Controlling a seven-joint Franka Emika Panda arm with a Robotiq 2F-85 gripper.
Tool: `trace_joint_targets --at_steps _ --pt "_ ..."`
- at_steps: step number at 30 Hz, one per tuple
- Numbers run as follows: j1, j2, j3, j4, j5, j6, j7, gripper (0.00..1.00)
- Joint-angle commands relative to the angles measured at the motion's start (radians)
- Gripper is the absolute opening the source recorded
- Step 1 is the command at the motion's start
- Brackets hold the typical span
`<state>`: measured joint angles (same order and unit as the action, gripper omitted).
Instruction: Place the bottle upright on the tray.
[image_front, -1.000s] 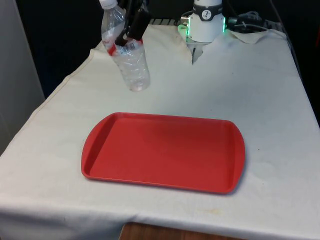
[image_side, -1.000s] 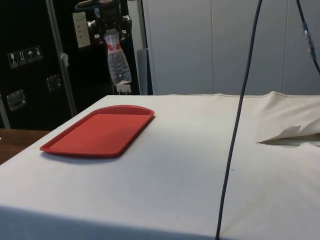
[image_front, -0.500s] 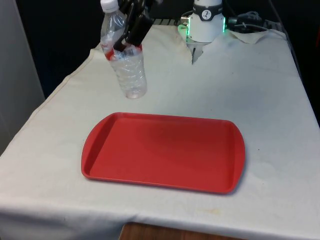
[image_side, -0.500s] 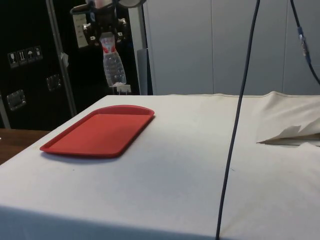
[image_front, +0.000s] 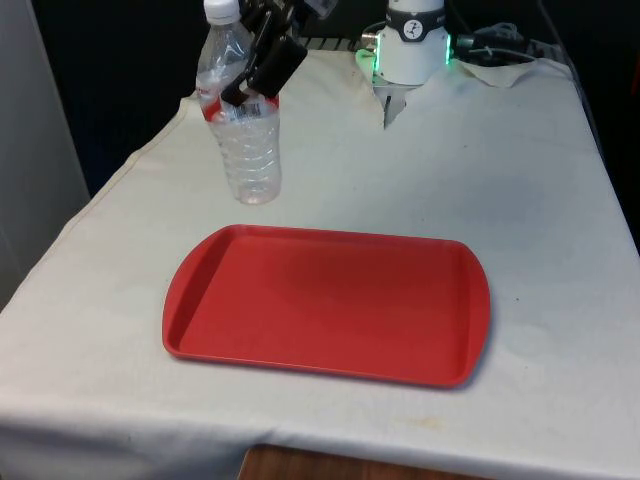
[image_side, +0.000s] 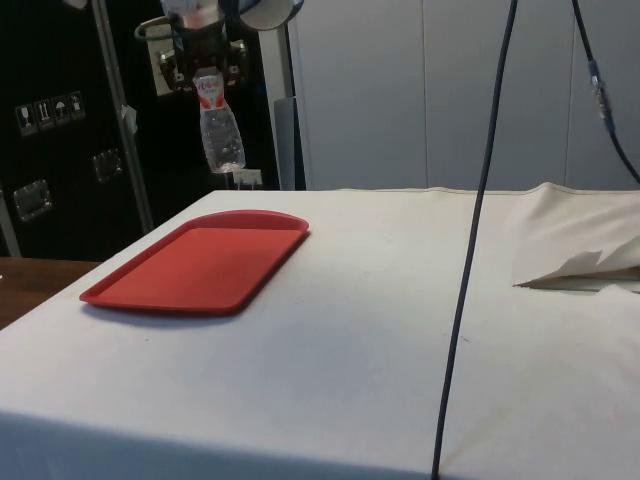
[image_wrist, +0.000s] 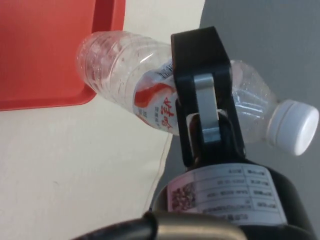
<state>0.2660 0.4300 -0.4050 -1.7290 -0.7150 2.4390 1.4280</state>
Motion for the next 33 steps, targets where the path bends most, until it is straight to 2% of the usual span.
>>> trace_joint_targets --at_steps 1,2,3,6,11,12,13,19,20,21,25,29,30,31,33 --pt "0.009 0.009 -0.009 0.01 -0.027 0.001 0.034 0.33" --pt "0.0 0.002 0.001 0.001 -0.01 -0.001 0.011 0.33" --pt "0.009 0.011 -0.007 0.01 -0.037 0.002 0.046 0.33" --pt "0.009 0.015 -0.002 0.007 -0.061 0.002 0.075 0.33" --pt "0.007 0.011 0.014 0.004 -0.073 -0.009 0.079 0.33" --pt "0.001 0.013 0.019 0.004 -0.064 -0.008 0.067 0.33" --pt "0.007 0.01 0.015 0.004 -0.073 -0.011 0.079 0.33" --pt "0.012 0.015 0.024 0.016 -0.097 -0.042 0.092 0.33" --pt "0.003 0.013 0.033 0.013 -0.083 -0.043 0.073 0.33" --pt "0.012 0.015 0.026 0.018 -0.101 -0.046 0.095 0.33" --pt "0.014 0.014 0.04 0.022 -0.125 -0.065 0.117 0.33" --pt "0.014 0.015 0.05 0.026 -0.146 -0.077 0.146 0.33" --pt "0.006 0.013 0.057 0.022 -0.132 -0.077 0.121 0.33" --pt "0.014 0.016 0.055 0.027 -0.158 -0.081 0.163 0.33" --pt "0.015 0.014 0.06 0.026 -0.169 -0.084 0.183 0.33"
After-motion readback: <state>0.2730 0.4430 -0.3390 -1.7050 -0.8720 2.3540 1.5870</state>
